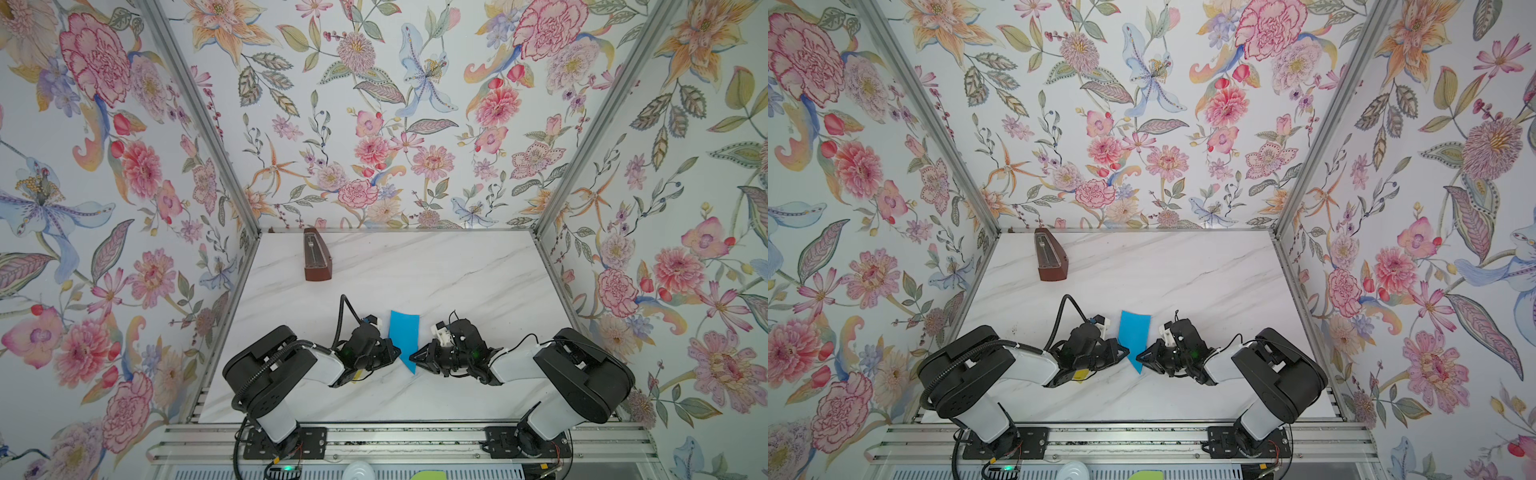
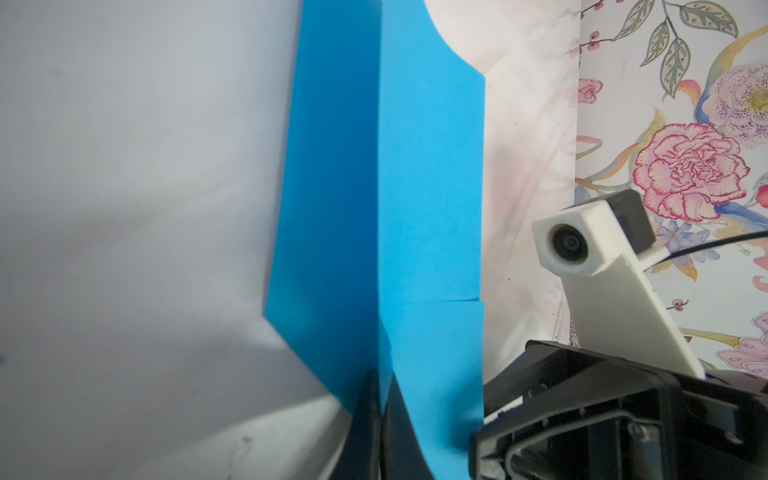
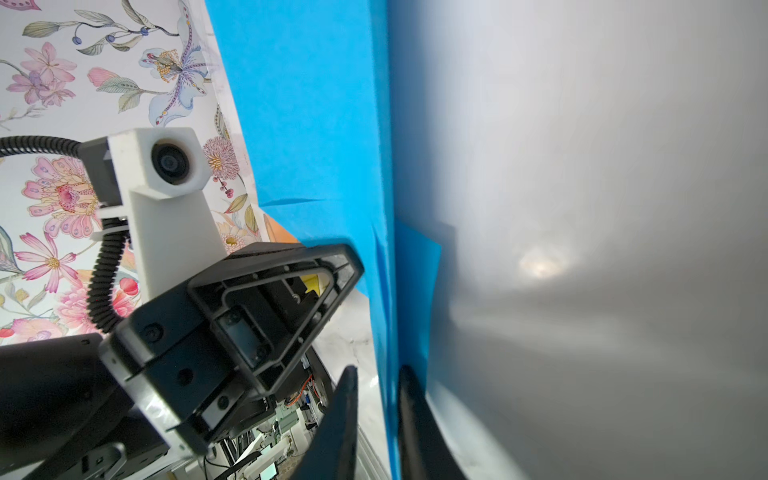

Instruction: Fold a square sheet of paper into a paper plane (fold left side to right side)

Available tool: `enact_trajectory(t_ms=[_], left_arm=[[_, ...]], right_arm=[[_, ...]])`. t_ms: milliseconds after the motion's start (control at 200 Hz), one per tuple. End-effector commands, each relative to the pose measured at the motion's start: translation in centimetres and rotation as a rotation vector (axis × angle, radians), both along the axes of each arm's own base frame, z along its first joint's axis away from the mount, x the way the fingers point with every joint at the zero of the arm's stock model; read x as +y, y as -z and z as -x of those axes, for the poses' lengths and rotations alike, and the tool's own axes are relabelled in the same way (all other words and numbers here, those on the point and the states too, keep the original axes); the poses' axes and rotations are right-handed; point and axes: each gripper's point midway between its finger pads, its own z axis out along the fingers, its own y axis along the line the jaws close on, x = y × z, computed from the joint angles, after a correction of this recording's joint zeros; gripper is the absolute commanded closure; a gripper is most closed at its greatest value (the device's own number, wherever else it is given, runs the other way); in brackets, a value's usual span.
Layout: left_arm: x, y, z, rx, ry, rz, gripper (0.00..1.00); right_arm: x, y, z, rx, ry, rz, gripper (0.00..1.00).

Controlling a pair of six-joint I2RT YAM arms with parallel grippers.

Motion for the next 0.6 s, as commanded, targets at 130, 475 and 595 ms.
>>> enact_trajectory(t_ms=[130, 475, 595], left_arm=[[1.81, 2.08, 0.94, 0.060, -0.019, -0.084, 0.94], [1.78, 1.87, 0.76, 0.055, -0.017, -0.094, 0.95], [1.74, 1.77, 0.71, 0.053, -0.018, -0.092, 0.95]], right_arm=[[-0.82, 1.11, 0.04, 0.005, 0.027, 0.020, 0.87], [-1.05, 1.38, 0.15, 0.007, 0.028, 0.027, 0.88], [-0.99, 1.48, 0.13, 0.007, 0.023, 0.029, 0.94]])
